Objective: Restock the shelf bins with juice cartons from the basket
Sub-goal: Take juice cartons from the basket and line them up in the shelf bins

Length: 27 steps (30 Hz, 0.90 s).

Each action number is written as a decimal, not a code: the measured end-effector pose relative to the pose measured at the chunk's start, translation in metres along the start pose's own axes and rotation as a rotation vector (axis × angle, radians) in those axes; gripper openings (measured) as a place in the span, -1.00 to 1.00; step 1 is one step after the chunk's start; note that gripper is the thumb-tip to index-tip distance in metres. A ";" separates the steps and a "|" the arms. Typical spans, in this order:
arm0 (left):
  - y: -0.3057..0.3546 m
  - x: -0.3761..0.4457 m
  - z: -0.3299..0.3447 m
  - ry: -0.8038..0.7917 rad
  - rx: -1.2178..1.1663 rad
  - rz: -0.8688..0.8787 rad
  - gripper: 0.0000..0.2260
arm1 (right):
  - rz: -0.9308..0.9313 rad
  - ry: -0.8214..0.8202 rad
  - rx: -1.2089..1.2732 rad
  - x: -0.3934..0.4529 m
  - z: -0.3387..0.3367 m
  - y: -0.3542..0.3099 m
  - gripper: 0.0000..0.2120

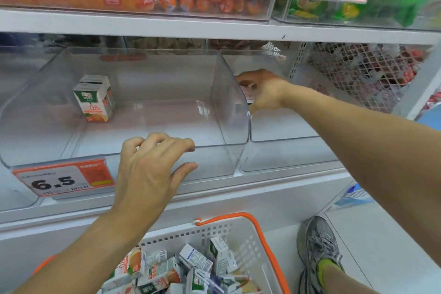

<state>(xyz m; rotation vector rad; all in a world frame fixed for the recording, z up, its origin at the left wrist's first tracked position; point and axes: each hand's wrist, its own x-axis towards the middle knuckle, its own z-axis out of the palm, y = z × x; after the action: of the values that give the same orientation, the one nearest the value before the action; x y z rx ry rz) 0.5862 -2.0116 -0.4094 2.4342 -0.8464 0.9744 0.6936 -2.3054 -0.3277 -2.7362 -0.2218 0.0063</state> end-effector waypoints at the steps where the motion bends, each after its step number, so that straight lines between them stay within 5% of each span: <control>1: 0.000 0.000 0.000 -0.001 0.003 -0.003 -0.79 | 0.004 0.013 0.023 0.000 0.003 0.002 -0.29; 11: 0.000 -0.001 0.001 -0.017 0.017 -0.011 -0.79 | -0.063 0.097 -0.129 -0.008 0.010 -0.004 -0.54; 21: 0.001 -0.003 -0.001 -0.001 0.010 0.003 -0.81 | 0.169 0.200 0.489 -0.039 0.008 0.005 -0.29; 25: 0.002 -0.004 -0.005 -0.034 -0.002 -0.007 -0.72 | 0.173 0.431 0.494 -0.093 -0.019 -0.009 -0.66; 27: 0.001 -0.006 -0.006 -0.067 -0.013 0.004 -0.69 | 0.135 0.469 0.736 -0.132 -0.023 -0.028 -0.78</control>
<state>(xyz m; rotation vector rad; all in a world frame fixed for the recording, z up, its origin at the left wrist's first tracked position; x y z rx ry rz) 0.5792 -2.0066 -0.4093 2.4673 -0.8780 0.8897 0.5595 -2.3098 -0.2996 -1.9436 0.0892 -0.4246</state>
